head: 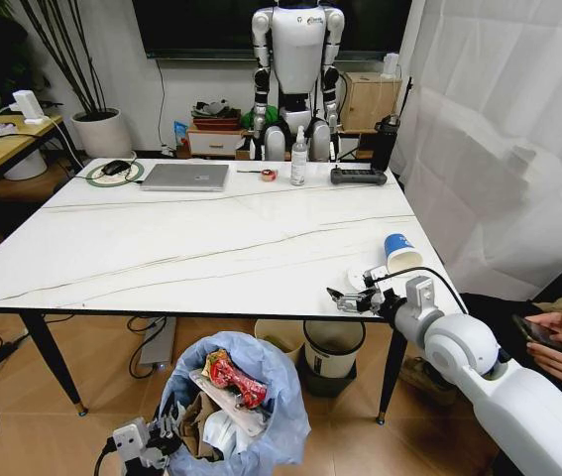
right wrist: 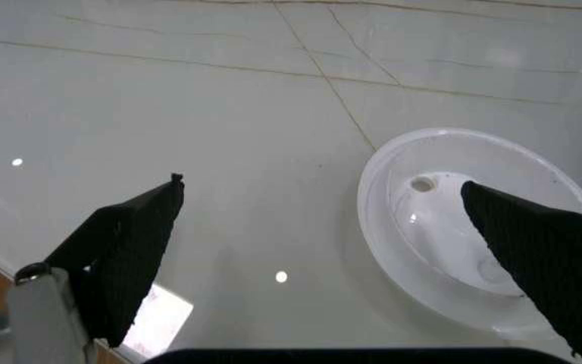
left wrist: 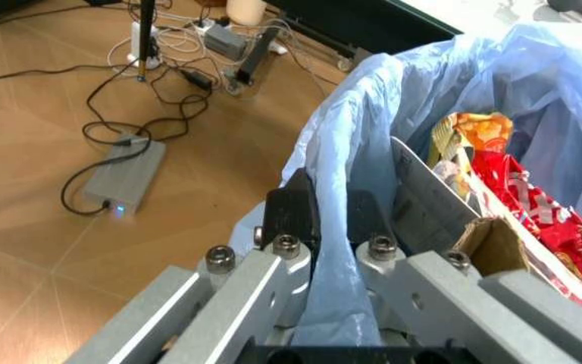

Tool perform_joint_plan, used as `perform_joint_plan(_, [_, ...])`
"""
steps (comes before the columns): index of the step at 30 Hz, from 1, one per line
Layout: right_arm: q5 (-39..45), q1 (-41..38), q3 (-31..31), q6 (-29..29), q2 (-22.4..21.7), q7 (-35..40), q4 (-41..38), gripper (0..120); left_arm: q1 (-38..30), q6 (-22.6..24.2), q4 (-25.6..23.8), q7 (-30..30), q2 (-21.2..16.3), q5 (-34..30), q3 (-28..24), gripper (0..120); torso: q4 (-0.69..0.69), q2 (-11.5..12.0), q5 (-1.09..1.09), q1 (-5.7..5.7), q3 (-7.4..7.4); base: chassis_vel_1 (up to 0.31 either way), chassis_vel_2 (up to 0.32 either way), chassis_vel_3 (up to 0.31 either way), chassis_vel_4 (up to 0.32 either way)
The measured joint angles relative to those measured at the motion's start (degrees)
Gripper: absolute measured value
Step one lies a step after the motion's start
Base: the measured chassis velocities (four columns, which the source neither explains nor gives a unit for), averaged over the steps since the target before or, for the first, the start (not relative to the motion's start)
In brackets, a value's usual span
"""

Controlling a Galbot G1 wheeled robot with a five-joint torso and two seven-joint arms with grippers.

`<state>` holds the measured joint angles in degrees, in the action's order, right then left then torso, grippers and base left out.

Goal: Pick up the trash bin and place the trash from the table into it.

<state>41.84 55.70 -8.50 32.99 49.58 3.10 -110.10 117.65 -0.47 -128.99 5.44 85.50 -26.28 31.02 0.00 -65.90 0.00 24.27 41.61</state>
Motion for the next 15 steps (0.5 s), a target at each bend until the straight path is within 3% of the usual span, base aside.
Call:
perform_joint_plan(5, [-0.64, -0.85, 0.61, -0.01, 0.31, -0.53, 1.34, 89, -0.02, 0.01, -0.07, 0.00, -0.01, 0.00, 0.00, 0, 0.00, 0.00, 0.00, 0.00, 0.00, 0.000, 0.000, 0.000, 0.000])
perform_joint_plan(15, [-2.03, -0.88, 0.88, -0.44, 0.58, -0.48, 2.34, 49, 0.20, 0.03, -0.42, 0.02, -0.53, -0.35, 0.15, 0, 0.00, 0.00, 0.00, 0.00, 0.00, 0.000, 0.000, 0.000, 0.000])
